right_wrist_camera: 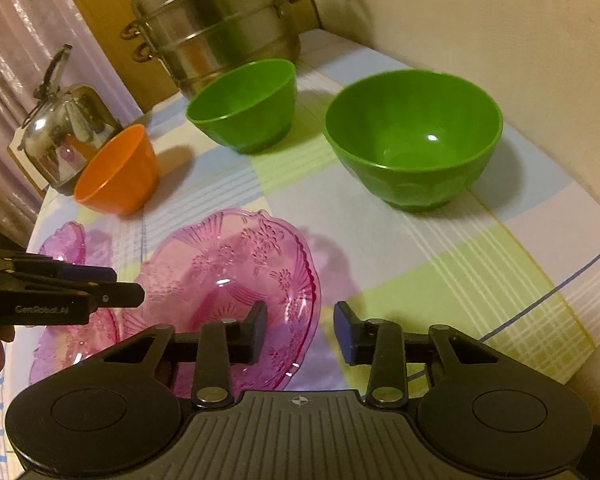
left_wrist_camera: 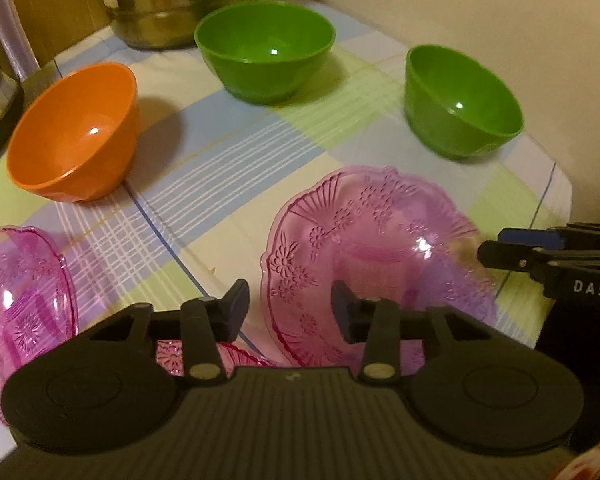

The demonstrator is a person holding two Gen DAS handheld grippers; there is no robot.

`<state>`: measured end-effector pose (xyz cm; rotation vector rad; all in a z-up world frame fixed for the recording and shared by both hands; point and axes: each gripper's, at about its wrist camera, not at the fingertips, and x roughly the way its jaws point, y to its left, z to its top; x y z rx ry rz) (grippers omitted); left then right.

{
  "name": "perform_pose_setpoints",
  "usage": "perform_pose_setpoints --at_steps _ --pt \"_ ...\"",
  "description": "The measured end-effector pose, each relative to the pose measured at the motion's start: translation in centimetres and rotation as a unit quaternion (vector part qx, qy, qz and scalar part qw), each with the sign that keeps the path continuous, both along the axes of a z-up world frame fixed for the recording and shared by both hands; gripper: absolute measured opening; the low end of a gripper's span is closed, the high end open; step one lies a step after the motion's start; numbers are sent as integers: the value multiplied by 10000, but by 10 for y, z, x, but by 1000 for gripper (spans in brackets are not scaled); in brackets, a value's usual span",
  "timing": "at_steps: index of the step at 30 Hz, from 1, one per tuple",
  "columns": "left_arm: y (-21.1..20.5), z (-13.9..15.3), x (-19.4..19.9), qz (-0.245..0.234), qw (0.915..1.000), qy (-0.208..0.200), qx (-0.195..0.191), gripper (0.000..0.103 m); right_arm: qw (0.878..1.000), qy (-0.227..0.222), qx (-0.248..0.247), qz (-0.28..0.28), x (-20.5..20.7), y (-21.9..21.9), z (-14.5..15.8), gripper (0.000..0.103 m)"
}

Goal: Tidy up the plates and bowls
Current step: 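Move the right gripper to the nearest pink glass plate and grasp its rim, then lift the pink plate with the right gripper and lower it onto another pink plate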

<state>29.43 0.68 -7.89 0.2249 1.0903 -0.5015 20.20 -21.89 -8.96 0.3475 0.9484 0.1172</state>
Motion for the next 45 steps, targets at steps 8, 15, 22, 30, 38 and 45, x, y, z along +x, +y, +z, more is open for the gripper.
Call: perform_pose_setpoints --at_steps 8,15,22,30,38,45 --pt "-2 -17 10 2 9998 206 53 29 9996 239 146 28 7 -1 -15 30" --pt "-4 -23 12 113 9996 225 163 16 9993 318 198 -54 9 -2 -22 14" --pt "-2 -23 12 254 9993 258 106 11 9992 324 215 -128 11 -4 -21 8" --pt "-6 -4 12 347 9994 83 4 10 9996 159 167 -174 10 -8 -5 8" --pt "20 43 2 602 9980 -171 -2 10 9994 -136 319 39 5 5 35 8" --pt "64 72 -23 951 9950 -197 248 10 9969 -122 642 434 -1 45 54 8"
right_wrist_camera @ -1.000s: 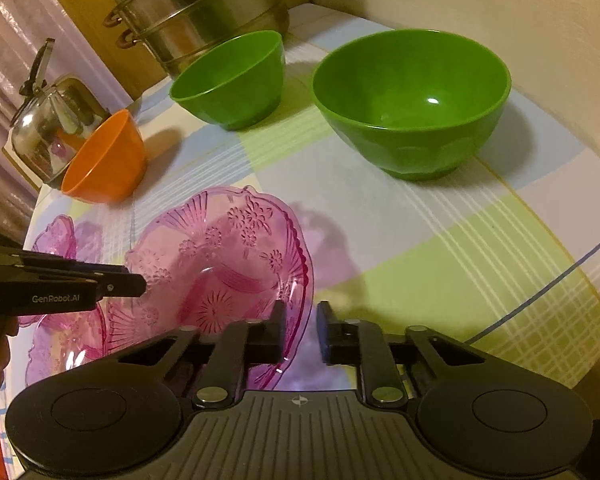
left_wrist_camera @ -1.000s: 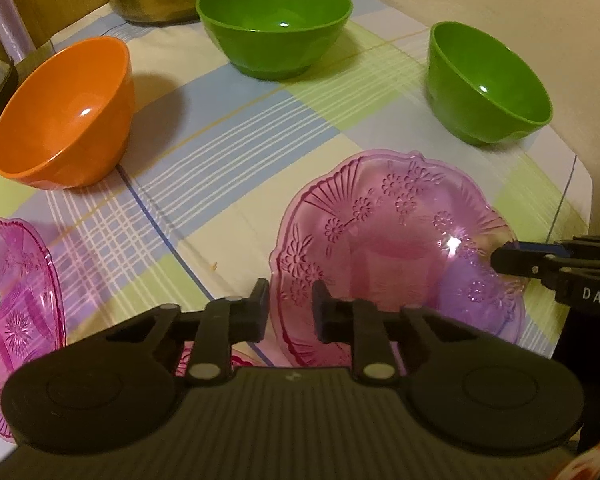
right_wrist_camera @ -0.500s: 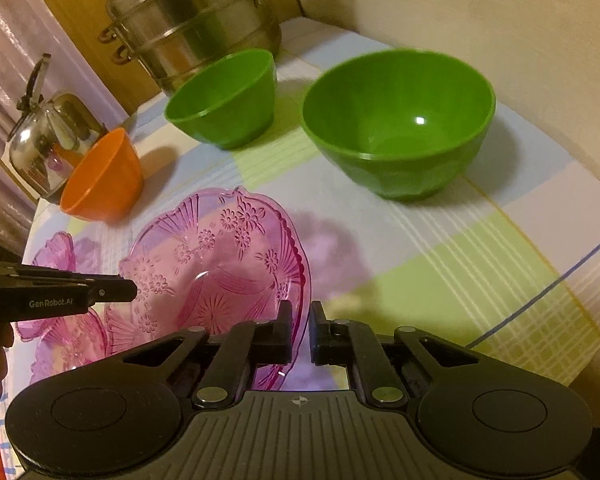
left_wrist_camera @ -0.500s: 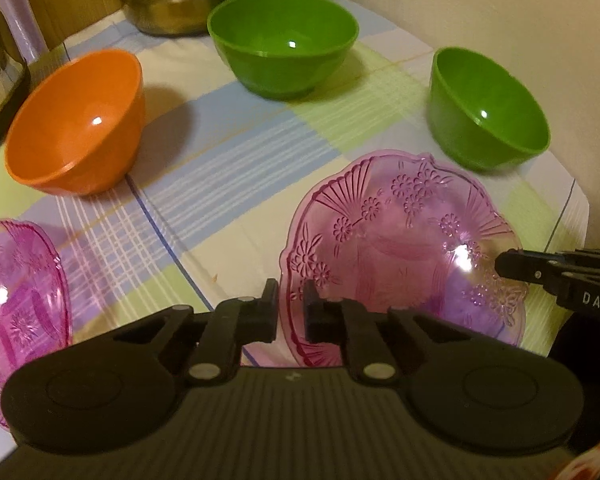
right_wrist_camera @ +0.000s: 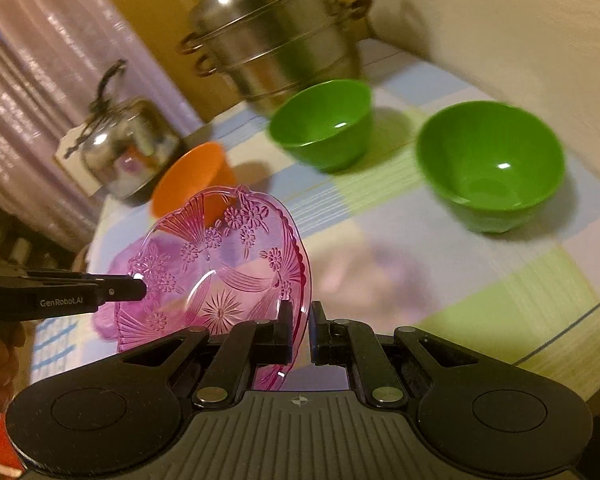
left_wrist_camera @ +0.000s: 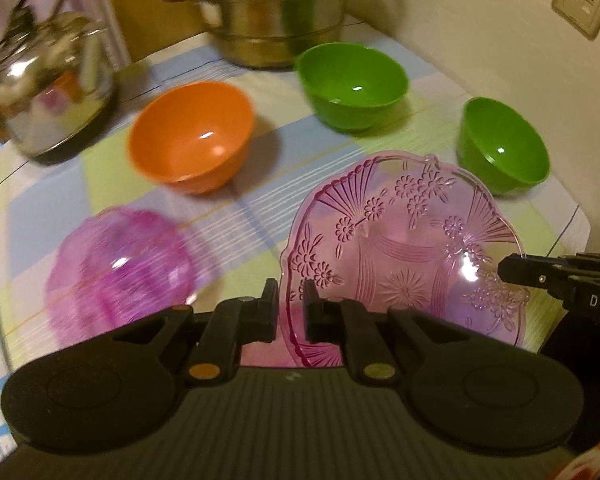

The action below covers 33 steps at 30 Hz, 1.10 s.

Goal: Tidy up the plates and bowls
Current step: 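Lift the pink plate with the right gripper and lower it onto another pink plate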

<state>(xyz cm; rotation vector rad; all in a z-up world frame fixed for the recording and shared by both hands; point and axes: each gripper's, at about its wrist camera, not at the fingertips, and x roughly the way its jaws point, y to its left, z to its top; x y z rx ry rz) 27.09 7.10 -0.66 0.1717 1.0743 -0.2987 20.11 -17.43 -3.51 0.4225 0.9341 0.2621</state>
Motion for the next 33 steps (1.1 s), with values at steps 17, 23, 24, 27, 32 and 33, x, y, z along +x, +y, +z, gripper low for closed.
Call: perform_pose_setpoints --at_steps 17,23,24,27,32,33 --pt "88 -49 -48 927 9946 443 107 11 9941 442 -261 952 3 94 -39 8" --pt "98 -64 -47 1036 9933 517 46 11 9924 486 -430 1050 10 107 -52 8" --pt "99 -66 -48 1046 9931 520 43 11 9923 487 -444 1053 10 107 -53 8" --pt "100 -69 -45 1059 9929 547 29 12 9920 501 -477 1056 8 109 -55 8" --pt "99 -73 -42 1083 9924 586 27 12 9914 540 -518 1075 8 110 -58 8" --pt "100 -73 -42 1097 9922 589 28 12 9913 544 -524 1081 9 111 -59 8"
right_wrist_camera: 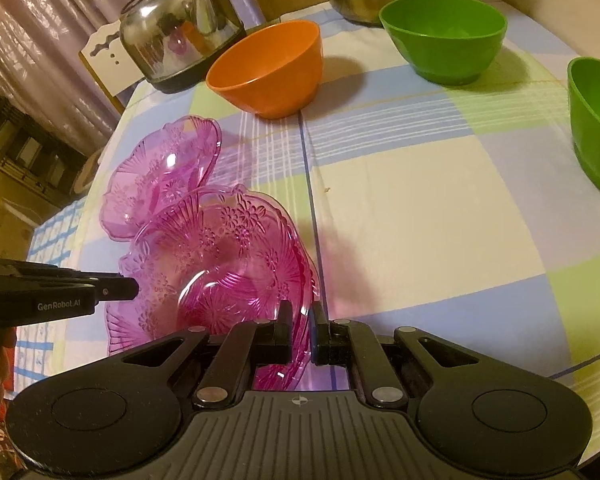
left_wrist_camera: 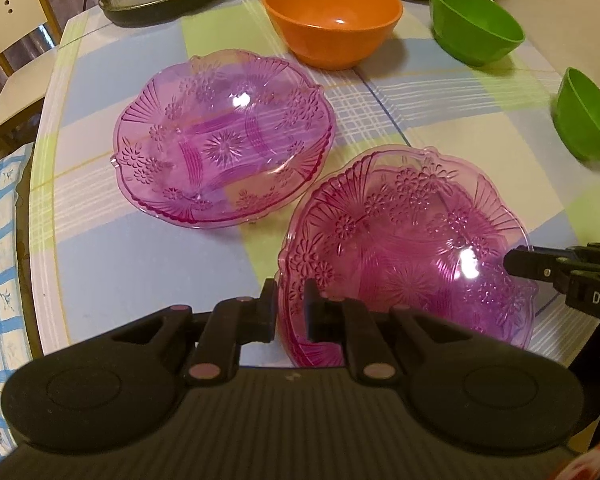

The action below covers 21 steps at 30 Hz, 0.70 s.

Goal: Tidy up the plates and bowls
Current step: 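Lift the pink plate with the right gripper and lower it onto another pink plate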

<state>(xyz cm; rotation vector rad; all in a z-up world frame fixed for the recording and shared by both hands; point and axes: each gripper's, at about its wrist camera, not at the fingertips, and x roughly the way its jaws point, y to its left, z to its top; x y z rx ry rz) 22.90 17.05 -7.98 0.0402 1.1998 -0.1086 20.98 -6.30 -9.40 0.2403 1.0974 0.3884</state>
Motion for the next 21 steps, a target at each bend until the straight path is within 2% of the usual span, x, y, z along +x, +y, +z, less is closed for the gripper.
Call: perform_pose_setpoints --at_steps 19,21 --pt "-1 -8 -1 70 10000 14 64 14 9997 -167 -128 124 0 7 1 9" --pt "-1 -8 -2 74 9999 -4 85 17 9996 -206 -172 133 0 8 1 9"
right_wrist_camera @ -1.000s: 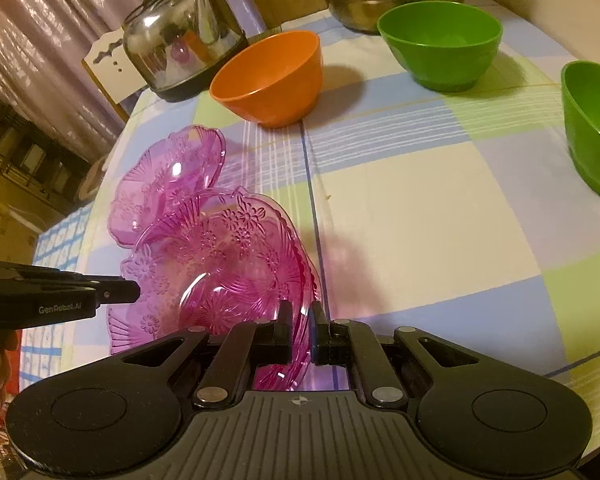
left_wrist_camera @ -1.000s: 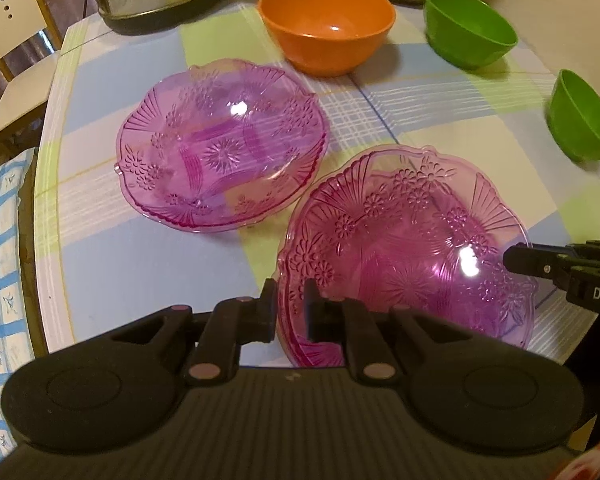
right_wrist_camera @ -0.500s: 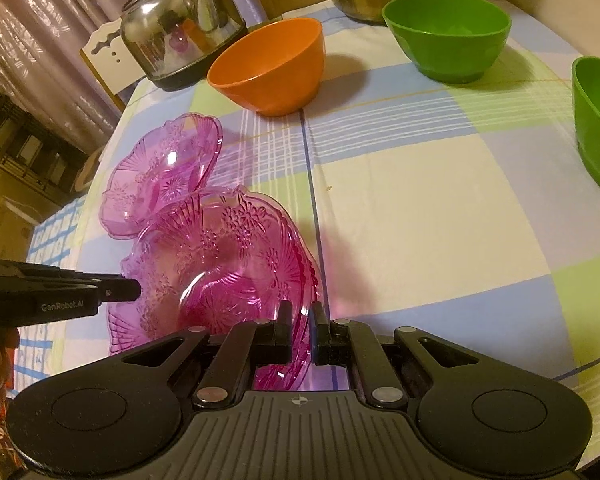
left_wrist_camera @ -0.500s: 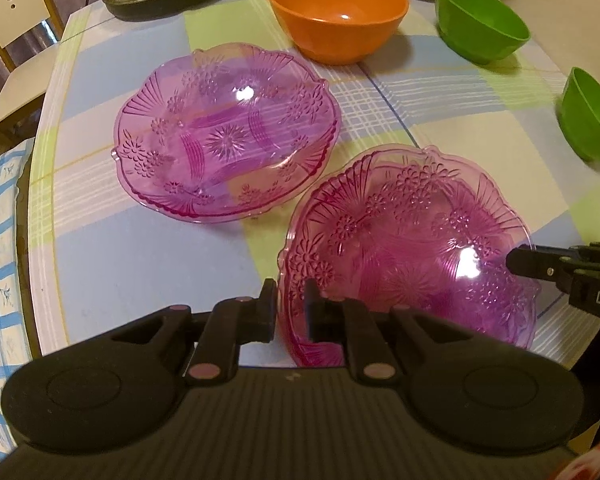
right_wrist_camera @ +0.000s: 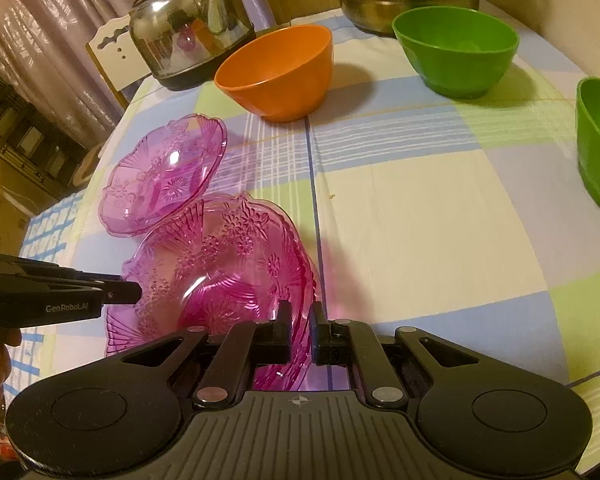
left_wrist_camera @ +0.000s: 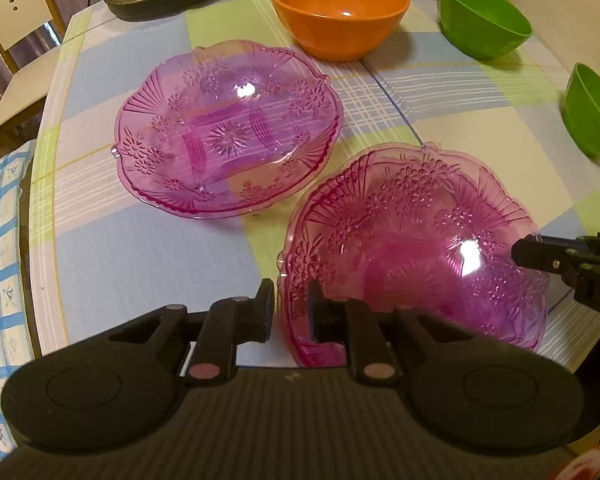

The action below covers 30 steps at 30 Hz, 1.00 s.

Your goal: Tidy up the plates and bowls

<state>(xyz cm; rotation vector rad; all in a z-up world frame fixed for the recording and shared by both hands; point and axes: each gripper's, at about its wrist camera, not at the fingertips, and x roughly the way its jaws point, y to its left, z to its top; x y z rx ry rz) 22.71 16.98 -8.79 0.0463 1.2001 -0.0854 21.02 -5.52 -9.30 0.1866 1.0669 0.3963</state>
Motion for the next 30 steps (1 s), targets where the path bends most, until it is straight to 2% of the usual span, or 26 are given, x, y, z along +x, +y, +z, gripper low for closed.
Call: perform_pose_setpoints --at_steps 1,3,4,5,6,11,14,16,22,25,30 --pt "0 0 -1 17 10000 -9 -5 20 10000 -7 -20 -8 0 0 0 11" --pt "2 2 -2 69 10000 -47 -28 24 10000 -37 -12 -59 0 -1 1 26" --pt "3 3 -3 85 9999 -71 -39 25 9999 -89 11 -79 -1 -2 3 45" --pt "4 5 -3 101 9999 -99 -55 26 9999 -138 34 -98 -2 -3 4 60" --pt "5 7 -4 125 9998 -124 -74 28 9997 -199 71 -124 -2 -4 6 62" --pt "8 26 -12 284 9986 -400 -175 30 9993 -325 102 -158 -5 -9 17 62" --pt "6 44 -23 411 9967 -663 -235 41 9988 -408 76 -247 -9 -17 27 62" --pt "3 57 -32 522 9947 -841 -296 58 9986 -443 37 -288 -14 -25 33 63" --pt "-16 83 -71 757 9887 -1224 -415 86 9976 -607 -209 -247 -37 -44 52 63" --pt "-25 90 -92 906 9853 -1365 -476 92 9965 -712 -398 -168 -53 -51 60 63" --pt "-46 98 -127 1033 9812 -1588 -383 96 9941 -859 -664 34 -81 -60 66 63"
